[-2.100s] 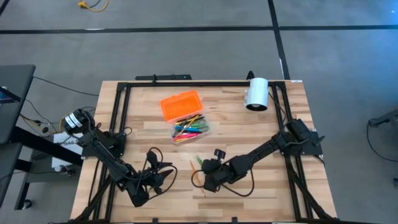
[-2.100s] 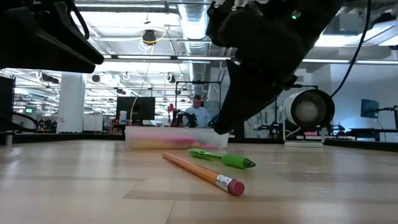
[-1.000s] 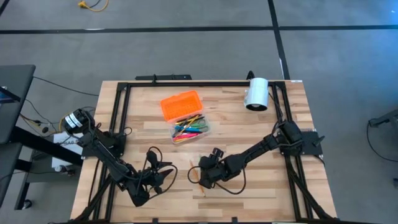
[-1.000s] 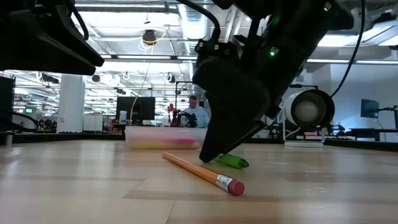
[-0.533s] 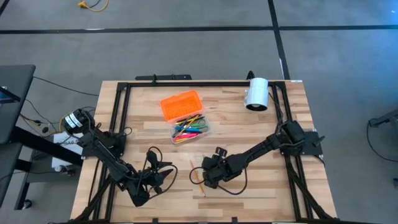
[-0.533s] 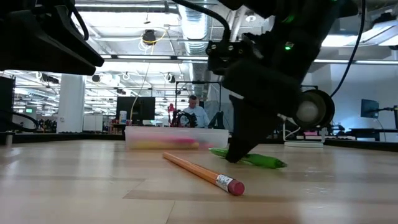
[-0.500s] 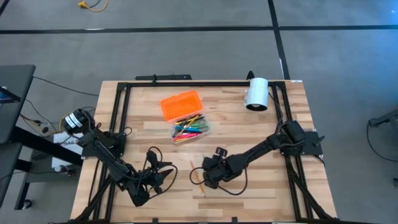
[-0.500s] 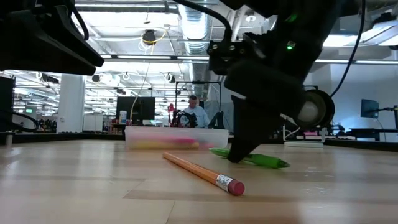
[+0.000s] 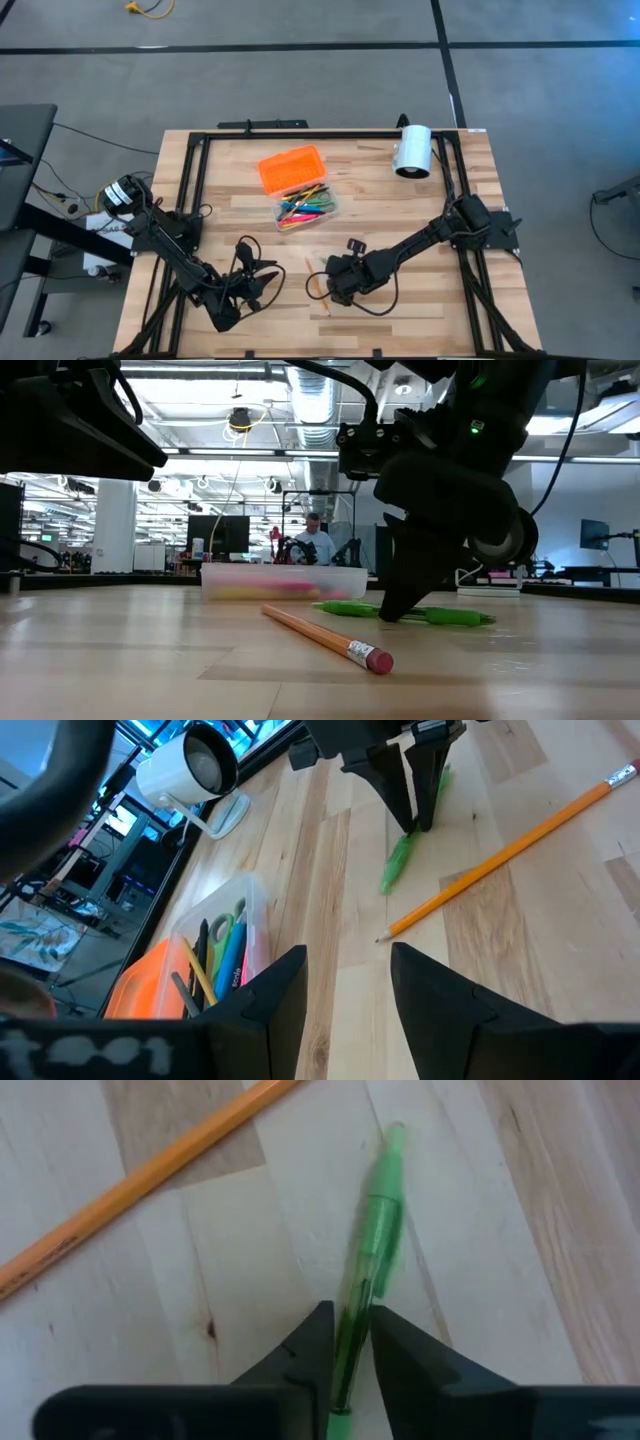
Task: Pick & place school supplies into a supply box
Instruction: Put the green pen into the supply box
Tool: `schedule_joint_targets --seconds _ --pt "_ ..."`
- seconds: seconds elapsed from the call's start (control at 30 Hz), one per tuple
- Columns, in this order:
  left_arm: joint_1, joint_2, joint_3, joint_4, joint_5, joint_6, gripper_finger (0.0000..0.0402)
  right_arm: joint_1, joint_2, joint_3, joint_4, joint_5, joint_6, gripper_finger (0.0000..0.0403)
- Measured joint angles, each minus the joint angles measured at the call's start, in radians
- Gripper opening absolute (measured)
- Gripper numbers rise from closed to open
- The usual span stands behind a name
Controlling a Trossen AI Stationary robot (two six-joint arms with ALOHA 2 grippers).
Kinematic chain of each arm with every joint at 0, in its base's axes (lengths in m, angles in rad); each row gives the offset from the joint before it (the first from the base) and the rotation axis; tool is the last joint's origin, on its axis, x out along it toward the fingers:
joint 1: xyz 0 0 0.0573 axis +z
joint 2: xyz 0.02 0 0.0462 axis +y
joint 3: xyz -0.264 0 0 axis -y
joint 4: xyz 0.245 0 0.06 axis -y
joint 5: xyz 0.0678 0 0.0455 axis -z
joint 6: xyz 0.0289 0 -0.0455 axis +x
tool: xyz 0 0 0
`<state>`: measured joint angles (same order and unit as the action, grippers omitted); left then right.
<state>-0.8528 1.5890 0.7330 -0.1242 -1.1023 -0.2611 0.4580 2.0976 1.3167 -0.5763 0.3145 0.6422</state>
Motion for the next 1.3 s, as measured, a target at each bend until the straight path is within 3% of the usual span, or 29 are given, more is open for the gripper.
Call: schedule_joint_targets --seconds 0.37,0.57,0.93,1.3 --pt "0.0 0.0 0.0 0.0 0.0 0.0 0.0139 0.001 0.002 0.003 -0.004 0.022 0.001 0.0022" --pt "0.0 0.0 0.0 0.0 0.0 0.0 0.0139 0.0 0.002 0.003 -0.007 0.02 0.0 0.002" --pt "0.001 0.0 0.0 0.0 0.0 0.0 0.0139 -0.041 -0.019 0.005 -0.041 -0.151 -0.049 0.003" --pt "0.002 0.0 0.0 0.0 0.006 -0.001 0.0139 -0.055 -0.02 0.006 -0.041 -0.159 -0.073 0.002"
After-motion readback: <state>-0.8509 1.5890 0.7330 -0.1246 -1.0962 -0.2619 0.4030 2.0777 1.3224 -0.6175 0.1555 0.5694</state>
